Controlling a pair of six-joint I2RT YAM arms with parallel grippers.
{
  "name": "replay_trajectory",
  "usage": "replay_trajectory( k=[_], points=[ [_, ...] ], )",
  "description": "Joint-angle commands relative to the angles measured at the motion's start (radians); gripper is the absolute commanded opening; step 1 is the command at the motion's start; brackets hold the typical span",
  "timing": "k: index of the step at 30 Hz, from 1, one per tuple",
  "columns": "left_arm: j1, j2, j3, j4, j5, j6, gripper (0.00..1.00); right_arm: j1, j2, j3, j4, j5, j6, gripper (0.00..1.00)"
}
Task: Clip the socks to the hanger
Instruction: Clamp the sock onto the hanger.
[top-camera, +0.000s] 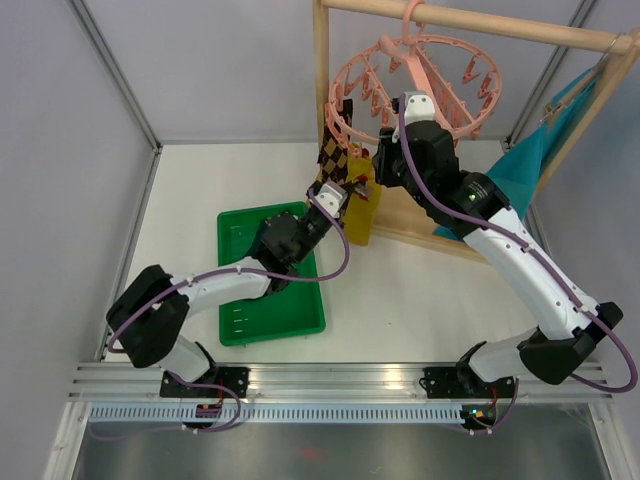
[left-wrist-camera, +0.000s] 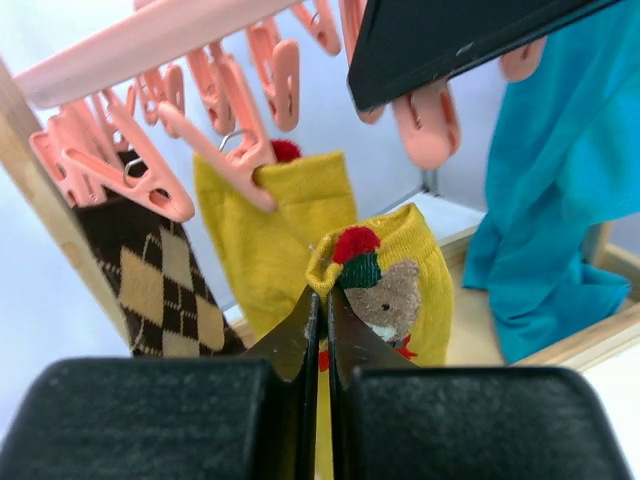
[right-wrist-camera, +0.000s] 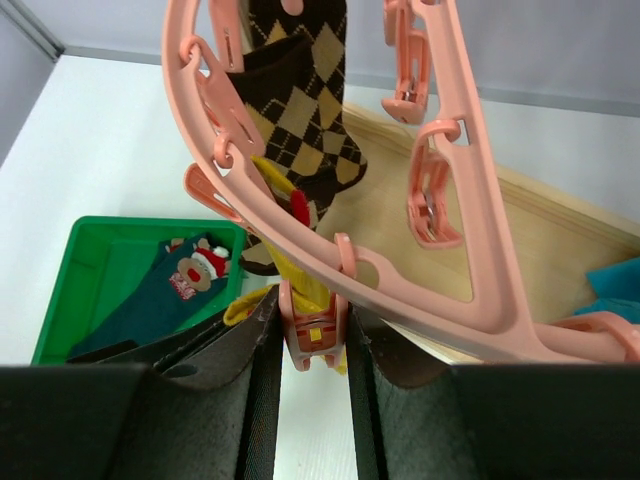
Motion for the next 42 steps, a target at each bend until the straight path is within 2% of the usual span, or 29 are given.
replay_trajectory(
  k=[1,11,14,23,42],
  points=[
    [0.02,-0.046,-0.007,0.098,0.127,-0.094,0.02,0.005,-0.034,-0.021,0.058,-0.051,-0.014,0.0],
    [0.057,-0.08,-0.012,0.083,0.337,-0.141,0.02,-0.015,-0.063,-0.048,0.116,-0.136,-0.089,0.0],
    [0.067,-0.083,-0.001,0.071,0.359,-0.152,0.02,-0.029,-0.072,-0.048,0.125,-0.165,-0.106,0.0],
    [0.096,-0.088,0.002,0.071,0.391,-0.196,0.02,-0.092,-0.085,-0.076,0.147,-0.281,-0.112,0.0],
    [0.106,-0.066,0.043,0.04,0.397,-0.216,0.02,-0.123,-0.086,-0.111,0.188,-0.366,-0.1,0.0]
  ],
)
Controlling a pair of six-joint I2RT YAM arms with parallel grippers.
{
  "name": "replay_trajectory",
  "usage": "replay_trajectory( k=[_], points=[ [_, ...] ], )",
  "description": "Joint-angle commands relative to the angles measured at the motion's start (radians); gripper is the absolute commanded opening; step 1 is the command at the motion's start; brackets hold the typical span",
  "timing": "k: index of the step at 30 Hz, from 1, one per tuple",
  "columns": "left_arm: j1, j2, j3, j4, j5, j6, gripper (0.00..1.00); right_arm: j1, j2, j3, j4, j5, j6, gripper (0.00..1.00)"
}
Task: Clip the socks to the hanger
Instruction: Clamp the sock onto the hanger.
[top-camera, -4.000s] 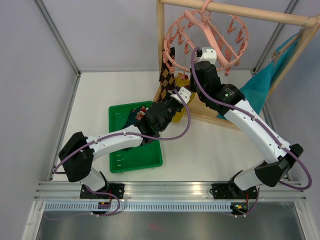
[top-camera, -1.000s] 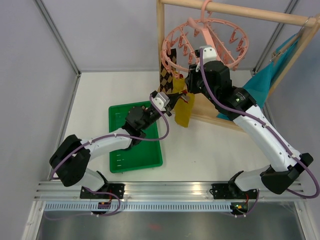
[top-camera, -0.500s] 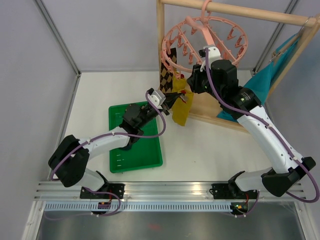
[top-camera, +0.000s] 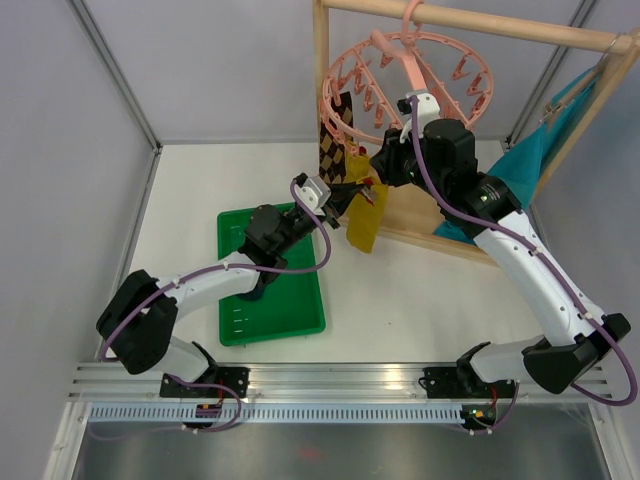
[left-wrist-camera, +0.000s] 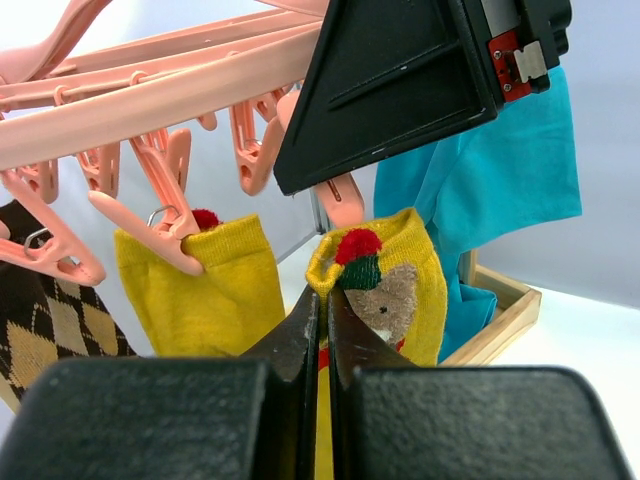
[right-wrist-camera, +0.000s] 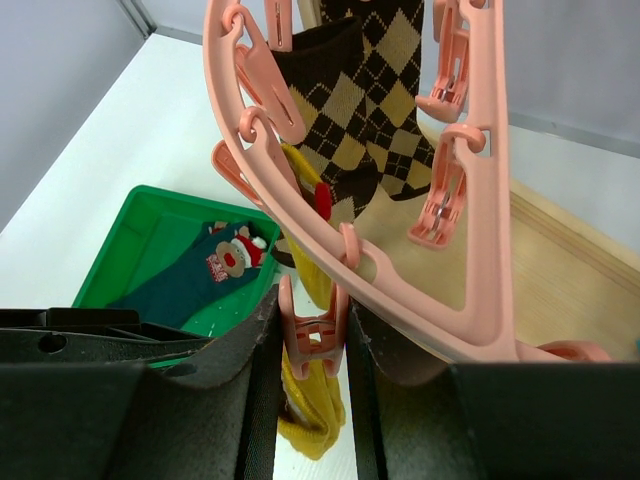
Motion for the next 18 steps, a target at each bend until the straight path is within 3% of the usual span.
replay_trajectory(
  k=[1,18],
  points=[
    [0.006,-0.01,0.04,0.024,0.026,-0.036,0.02,-0.004,-0.025,0.0,0.053,-0.039,-0.002,0.0],
    [0.006,0.013,0.054,0.018,0.022,-0.045,0.02,-0.019,-0.039,0.002,0.056,-0.053,0.005,0.0]
  ],
)
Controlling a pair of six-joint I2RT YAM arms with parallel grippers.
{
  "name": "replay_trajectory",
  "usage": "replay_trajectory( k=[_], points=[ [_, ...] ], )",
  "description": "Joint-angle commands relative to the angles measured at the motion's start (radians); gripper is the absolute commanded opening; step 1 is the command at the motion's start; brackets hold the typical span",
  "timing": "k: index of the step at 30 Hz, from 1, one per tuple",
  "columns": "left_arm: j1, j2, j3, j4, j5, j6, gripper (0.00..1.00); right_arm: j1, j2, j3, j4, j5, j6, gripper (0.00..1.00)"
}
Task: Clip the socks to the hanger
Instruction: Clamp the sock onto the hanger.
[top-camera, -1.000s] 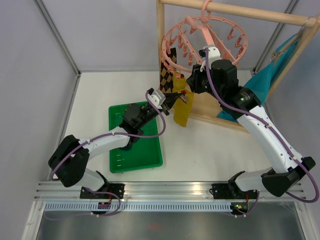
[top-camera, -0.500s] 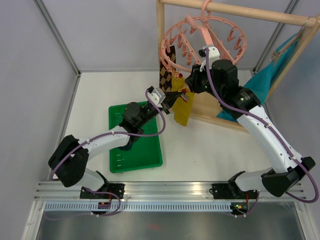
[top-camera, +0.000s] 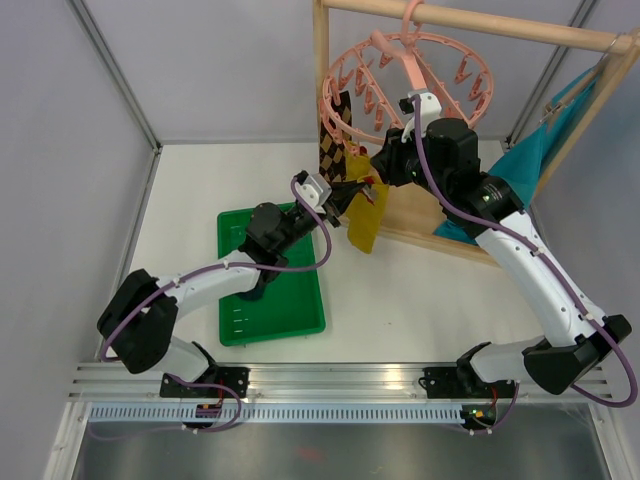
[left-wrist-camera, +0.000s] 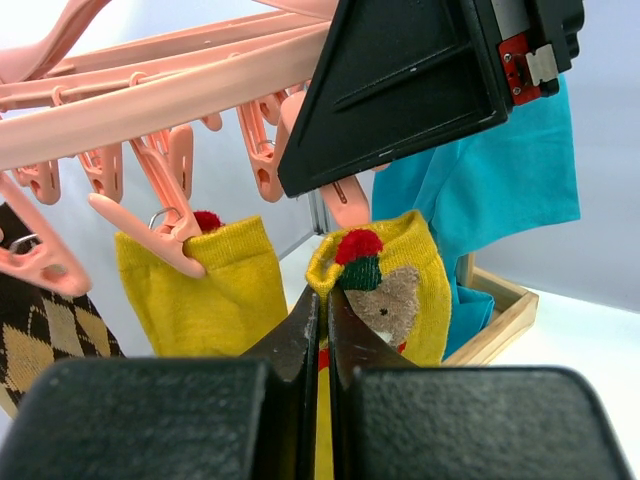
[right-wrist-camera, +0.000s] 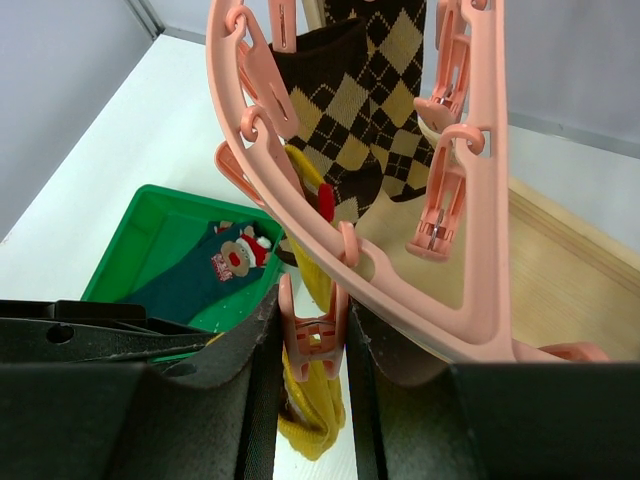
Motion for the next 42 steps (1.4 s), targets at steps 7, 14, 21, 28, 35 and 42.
replay_trajectory(
  k=[7,14,21,28,35,42],
  points=[
    [0.005,0.02,0.053,0.013,0.017,-0.031,0.02,-0.01,-0.042,-0.001,0.054,-0.024,0.005,0.0],
    [0.008,0.019,0.052,0.024,0.013,-0.036,0.02,-0.013,-0.042,-0.004,0.053,-0.058,0.003,0.0],
    [0.014,0.019,0.056,0.03,0.016,-0.045,0.02,-0.013,-0.045,-0.007,0.053,-0.061,-0.004,0.0],
    [0.023,0.014,0.056,0.028,0.008,-0.046,0.02,-0.017,-0.046,-0.007,0.05,-0.073,-0.007,0.0],
    [0.025,0.023,0.069,0.027,-0.016,-0.045,0.02,-0.015,-0.046,-0.007,0.048,-0.094,-0.001,0.0],
    [0.023,0.022,0.069,0.031,-0.024,-0.045,0.02,-0.017,-0.046,-0.002,0.046,-0.082,0.0,0.0]
  ],
)
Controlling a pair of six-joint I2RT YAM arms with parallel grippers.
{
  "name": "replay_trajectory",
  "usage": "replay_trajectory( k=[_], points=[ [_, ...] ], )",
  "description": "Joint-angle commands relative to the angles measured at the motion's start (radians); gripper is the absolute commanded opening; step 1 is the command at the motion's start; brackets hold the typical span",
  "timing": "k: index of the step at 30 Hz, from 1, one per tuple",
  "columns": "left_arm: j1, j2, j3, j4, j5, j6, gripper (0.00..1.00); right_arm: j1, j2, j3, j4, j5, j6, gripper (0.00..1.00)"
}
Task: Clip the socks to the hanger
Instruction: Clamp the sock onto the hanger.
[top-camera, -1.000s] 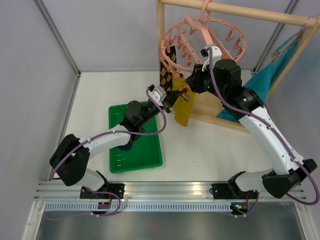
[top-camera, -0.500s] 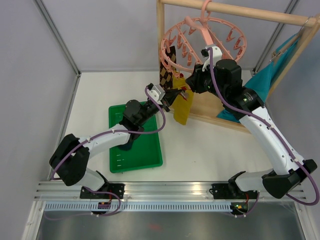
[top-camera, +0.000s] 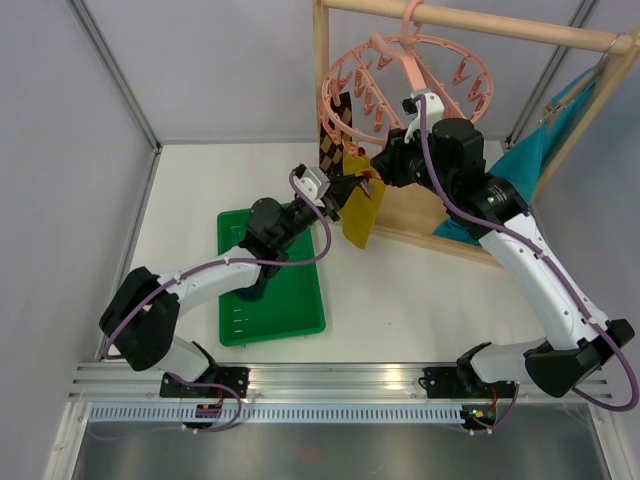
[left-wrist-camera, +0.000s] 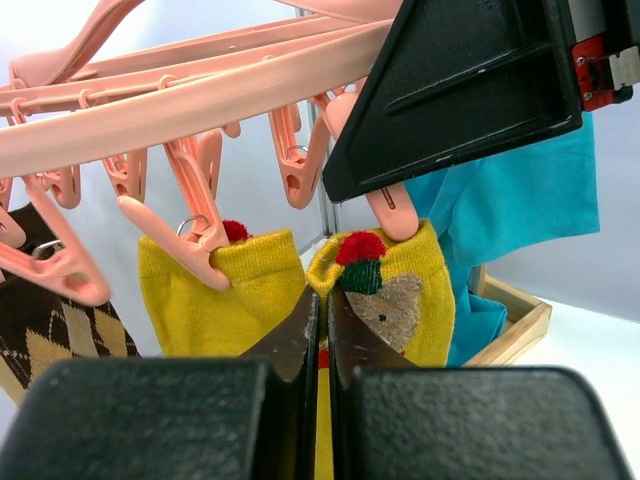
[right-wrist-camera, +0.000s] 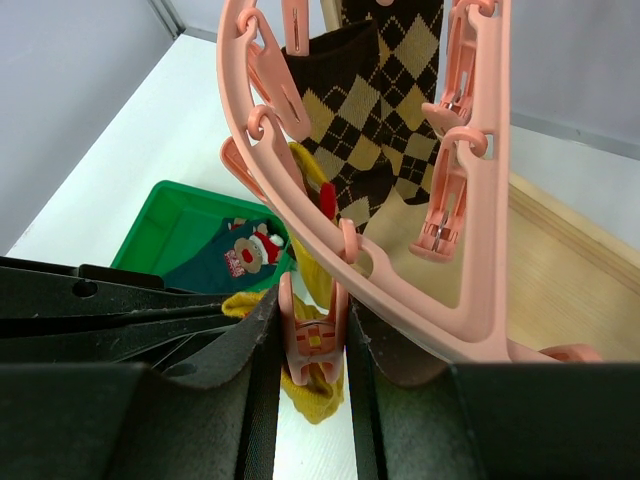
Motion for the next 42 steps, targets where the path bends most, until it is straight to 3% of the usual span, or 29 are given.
replay_trajectory(
  k=[1,42],
  points=[
    [0.003,0.003,0.036,0.036,-0.019,-0.03,0.02,-0.003,-0.03,0.005,0.043,-0.024,-0.001,0.0],
    [-0.013,0.003,0.013,0.091,-0.108,-0.059,0.02,-0.009,0.016,0.049,0.025,0.025,0.133,0.0]
  ],
)
